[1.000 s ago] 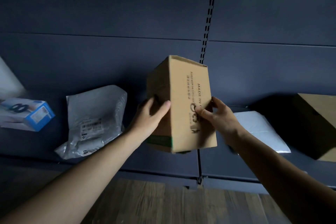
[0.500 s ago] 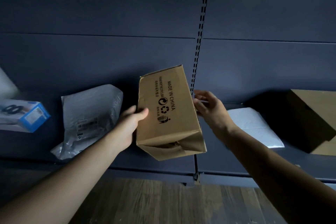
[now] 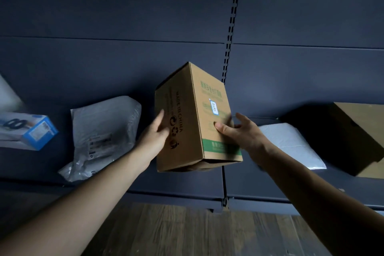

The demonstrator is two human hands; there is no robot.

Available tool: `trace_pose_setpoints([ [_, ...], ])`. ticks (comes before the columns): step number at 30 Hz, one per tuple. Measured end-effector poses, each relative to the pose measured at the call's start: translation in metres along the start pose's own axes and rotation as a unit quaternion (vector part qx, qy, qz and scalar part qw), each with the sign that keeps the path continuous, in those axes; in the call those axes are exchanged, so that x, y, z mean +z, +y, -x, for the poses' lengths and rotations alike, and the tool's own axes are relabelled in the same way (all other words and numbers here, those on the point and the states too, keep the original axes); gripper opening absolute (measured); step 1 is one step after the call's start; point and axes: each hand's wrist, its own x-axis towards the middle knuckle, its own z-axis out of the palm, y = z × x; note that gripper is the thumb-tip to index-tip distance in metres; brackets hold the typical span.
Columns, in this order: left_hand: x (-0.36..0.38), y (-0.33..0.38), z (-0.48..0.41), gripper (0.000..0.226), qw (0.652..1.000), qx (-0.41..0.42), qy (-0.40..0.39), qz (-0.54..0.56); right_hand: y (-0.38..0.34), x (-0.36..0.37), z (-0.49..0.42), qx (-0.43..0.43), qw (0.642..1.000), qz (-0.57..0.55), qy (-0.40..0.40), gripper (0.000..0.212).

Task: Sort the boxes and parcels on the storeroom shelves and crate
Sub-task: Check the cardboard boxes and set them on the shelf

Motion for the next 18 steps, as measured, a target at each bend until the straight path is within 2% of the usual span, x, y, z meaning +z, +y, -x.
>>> trace_pose_setpoints([
  [2, -0.001, -0.002, 0.003, 0.070, 0.999, -0.029, -0.015, 0.005, 0.001, 0.000, -0.001, -0.004, 1.000, 0.009, -0.010, 0.040],
  [4, -0.002, -0.002, 0.004, 0.093, 0.998, -0.055, -0.027, 0.024, 0.002, 0.001, 0.001, 0.006, 0.999, 0.014, -0.035, 0.044],
  [6, -0.004, -0.001, 0.002, 0.103, 0.996, -0.073, -0.042, 0.038, 0.002, 0.003, 0.004, 0.024, 0.999, -0.001, -0.040, 0.049],
  [11, -0.008, 0.005, -0.002, 0.086, 0.984, -0.093, -0.131, 0.074, -0.001, 0.000, 0.007, 0.042, 0.999, -0.004, 0.001, 0.046],
  [15, -0.005, 0.010, -0.002, 0.063, 0.981, -0.076, -0.178, 0.033, 0.005, 0.002, 0.009, 0.063, 0.998, 0.007, -0.005, 0.045],
  [18, -0.003, 0.002, -0.006, 0.081, 0.985, -0.052, -0.164, 0.005, 0.012, 0.005, 0.007, 0.058, 0.998, 0.015, -0.001, 0.036],
])
